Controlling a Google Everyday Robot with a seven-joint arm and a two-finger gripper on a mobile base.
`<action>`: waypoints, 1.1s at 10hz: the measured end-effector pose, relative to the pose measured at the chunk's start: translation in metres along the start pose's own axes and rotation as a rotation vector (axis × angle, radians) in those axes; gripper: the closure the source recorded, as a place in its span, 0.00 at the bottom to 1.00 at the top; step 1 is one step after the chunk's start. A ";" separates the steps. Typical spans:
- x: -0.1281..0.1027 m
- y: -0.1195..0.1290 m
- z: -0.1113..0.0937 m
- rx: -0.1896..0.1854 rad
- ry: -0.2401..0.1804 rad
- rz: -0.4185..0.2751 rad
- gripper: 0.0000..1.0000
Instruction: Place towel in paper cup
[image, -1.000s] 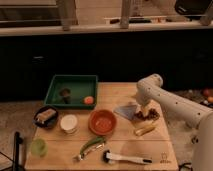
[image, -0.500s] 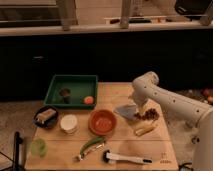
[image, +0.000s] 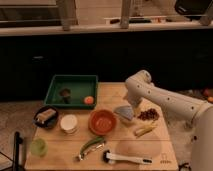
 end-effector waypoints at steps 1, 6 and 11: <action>-0.003 -0.001 0.002 0.002 -0.005 0.004 0.20; -0.008 -0.010 0.029 -0.015 -0.042 0.024 0.20; -0.005 -0.010 0.046 -0.048 -0.061 0.042 0.37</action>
